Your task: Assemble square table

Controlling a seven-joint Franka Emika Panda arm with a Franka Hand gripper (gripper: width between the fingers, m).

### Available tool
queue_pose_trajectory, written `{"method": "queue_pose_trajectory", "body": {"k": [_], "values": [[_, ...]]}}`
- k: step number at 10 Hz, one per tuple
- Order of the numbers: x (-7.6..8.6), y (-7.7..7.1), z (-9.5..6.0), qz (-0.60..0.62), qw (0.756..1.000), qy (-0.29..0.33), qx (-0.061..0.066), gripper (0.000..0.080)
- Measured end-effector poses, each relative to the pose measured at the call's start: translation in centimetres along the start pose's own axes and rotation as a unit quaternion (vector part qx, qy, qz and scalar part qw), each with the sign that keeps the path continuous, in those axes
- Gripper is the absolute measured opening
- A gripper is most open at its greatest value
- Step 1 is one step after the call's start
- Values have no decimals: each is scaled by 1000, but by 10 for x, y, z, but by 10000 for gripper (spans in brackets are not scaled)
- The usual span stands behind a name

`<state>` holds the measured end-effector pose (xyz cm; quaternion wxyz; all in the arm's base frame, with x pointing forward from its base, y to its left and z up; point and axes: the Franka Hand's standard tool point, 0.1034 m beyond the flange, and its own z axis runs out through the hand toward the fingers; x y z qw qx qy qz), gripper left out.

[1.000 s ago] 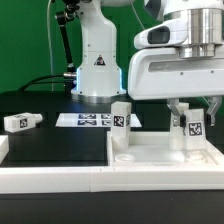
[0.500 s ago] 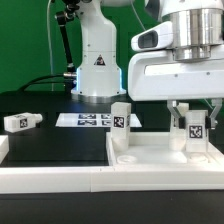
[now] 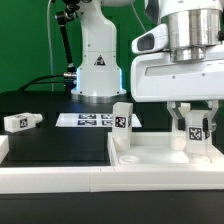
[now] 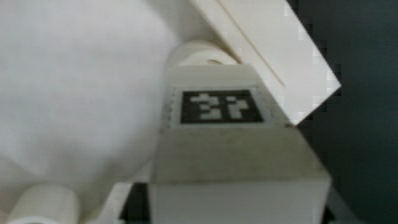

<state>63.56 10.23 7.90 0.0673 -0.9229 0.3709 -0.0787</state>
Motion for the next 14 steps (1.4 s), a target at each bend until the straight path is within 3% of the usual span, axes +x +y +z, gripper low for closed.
{"method": "queue_pose_trajectory", "body": {"k": [3,5,8,10,11,12,14], "values": [[1,3,0,89,996,-3,-3,290],[1,8,1,198,980,-17,-5,290],[-4,10,1,344,939,-26,-11,290],[-7,11,1,441,897,-41,-13,290],[-9,10,2,500,865,-48,-14,290],[-10,10,2,512,857,-50,-16,290],[-12,9,2,571,819,-51,-19,290]]}}
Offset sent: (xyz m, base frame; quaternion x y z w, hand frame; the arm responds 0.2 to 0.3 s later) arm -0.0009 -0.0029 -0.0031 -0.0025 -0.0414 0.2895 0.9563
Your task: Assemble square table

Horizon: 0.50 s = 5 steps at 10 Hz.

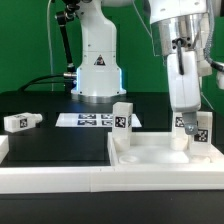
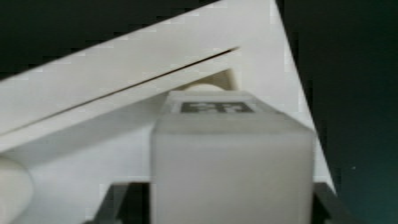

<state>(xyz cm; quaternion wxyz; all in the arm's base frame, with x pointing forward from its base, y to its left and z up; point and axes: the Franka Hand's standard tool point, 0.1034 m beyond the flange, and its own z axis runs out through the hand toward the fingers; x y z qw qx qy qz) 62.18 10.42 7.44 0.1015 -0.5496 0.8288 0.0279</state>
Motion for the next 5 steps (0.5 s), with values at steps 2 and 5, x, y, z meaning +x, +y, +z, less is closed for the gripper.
{"method": "queue_pose_trajectory", "body": {"k": [2,5], "values": [[0,0,0,35,999,-1,0,290],[-1,-1,-1,-37,999,-1,0,460]]}}
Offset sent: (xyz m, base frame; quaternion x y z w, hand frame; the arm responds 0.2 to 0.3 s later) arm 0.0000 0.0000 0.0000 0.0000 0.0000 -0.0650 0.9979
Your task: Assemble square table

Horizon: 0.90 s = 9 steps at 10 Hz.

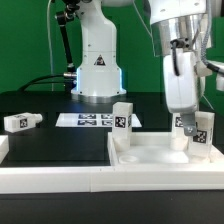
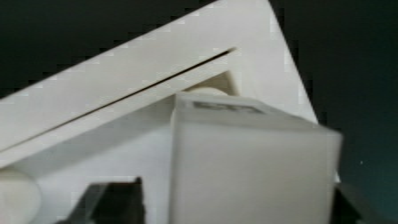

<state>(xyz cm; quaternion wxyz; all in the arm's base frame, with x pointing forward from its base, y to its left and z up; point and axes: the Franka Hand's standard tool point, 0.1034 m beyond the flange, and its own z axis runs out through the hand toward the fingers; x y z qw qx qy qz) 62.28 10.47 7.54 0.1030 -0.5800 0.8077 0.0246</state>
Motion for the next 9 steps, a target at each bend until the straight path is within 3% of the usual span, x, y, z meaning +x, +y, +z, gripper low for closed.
{"method": "queue_pose_trajectory", "body": {"k": [1,7,9], "values": [[-3,1,0,-55,998,0,1,610],[-3,1,2,-291,957,2,2,649],[-2,0,3,-430,902,6,-13,649]]}}
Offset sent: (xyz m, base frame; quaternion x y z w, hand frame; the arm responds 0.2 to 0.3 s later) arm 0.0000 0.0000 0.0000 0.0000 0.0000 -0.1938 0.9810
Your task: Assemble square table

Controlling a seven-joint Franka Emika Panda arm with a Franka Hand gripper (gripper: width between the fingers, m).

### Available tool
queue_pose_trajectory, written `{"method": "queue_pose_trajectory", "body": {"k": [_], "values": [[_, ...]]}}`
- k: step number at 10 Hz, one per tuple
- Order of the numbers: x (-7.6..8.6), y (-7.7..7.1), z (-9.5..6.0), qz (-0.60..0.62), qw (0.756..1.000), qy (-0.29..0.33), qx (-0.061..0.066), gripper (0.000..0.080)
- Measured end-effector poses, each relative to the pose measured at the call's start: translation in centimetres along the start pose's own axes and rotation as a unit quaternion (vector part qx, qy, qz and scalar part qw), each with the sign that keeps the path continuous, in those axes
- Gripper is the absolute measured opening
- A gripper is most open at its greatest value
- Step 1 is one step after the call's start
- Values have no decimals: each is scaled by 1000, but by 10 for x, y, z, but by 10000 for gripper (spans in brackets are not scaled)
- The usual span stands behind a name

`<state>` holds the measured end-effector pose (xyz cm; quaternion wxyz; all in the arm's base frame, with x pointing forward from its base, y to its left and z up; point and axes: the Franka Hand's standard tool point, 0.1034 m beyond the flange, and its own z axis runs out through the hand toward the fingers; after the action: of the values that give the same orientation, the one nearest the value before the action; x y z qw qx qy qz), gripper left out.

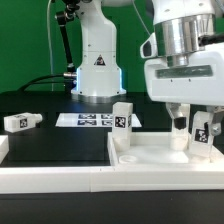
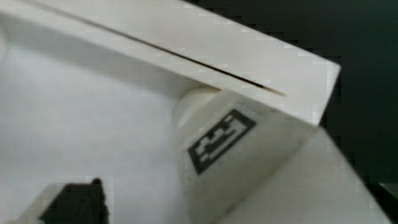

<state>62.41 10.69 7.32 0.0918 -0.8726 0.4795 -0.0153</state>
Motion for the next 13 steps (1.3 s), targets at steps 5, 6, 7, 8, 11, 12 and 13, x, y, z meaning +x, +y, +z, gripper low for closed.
{"method": "queue_pose_trajectory", "body": {"k": [5,6,7,8,11,12,13], "values": [[14,-1,-6,-216,976,-5,-20,649],[13,-2,-6,-239,971,-1,-22,649],[12,-2,-5,-250,968,0,-23,649],[11,-3,-5,-255,967,1,-22,649],[-1,-7,-1,-214,977,5,-20,649],[-1,-8,-2,-215,976,6,-19,649],[0,-9,-4,-214,977,6,-18,649]]}}
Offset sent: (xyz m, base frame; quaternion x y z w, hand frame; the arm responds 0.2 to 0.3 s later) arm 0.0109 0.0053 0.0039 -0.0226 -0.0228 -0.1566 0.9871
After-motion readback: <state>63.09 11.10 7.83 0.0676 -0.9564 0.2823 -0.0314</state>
